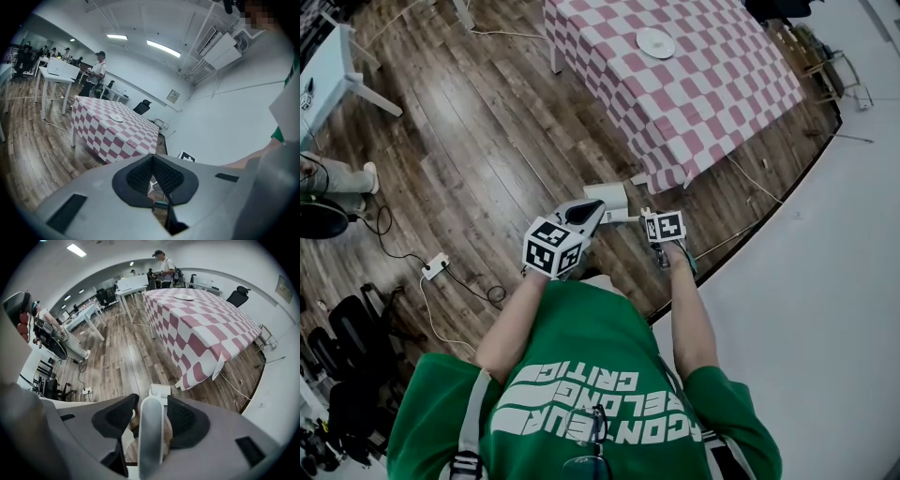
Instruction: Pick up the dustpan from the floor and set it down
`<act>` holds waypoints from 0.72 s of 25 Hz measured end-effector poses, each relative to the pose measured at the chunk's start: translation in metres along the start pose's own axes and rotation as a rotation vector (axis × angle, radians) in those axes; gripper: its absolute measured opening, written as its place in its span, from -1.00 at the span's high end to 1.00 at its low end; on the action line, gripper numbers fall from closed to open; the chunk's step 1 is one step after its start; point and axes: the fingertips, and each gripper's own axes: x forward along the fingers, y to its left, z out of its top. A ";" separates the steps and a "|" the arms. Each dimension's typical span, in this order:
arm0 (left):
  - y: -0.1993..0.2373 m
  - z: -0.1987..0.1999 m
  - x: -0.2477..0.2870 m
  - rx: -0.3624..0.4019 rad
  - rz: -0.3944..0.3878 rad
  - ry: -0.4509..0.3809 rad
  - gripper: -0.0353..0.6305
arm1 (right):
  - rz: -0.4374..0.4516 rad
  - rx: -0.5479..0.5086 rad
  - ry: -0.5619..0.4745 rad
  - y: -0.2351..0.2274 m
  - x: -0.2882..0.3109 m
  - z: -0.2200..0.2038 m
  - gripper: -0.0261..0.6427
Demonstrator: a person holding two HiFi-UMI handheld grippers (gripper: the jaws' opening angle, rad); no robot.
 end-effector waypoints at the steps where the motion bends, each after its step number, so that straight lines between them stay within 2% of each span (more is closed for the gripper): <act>1: 0.003 0.002 0.000 -0.002 0.001 0.000 0.91 | -0.006 -0.001 0.021 -0.002 0.005 -0.001 0.28; 7: 0.019 0.008 -0.001 -0.007 0.004 0.009 0.91 | -0.029 0.008 0.122 -0.008 0.030 -0.013 0.28; 12: 0.040 0.013 -0.002 -0.012 0.017 0.023 0.91 | -0.046 0.014 0.231 -0.002 0.050 -0.043 0.33; 18: 0.061 0.020 0.003 -0.024 0.017 0.038 0.91 | -0.063 -0.009 0.234 -0.001 0.049 -0.043 0.36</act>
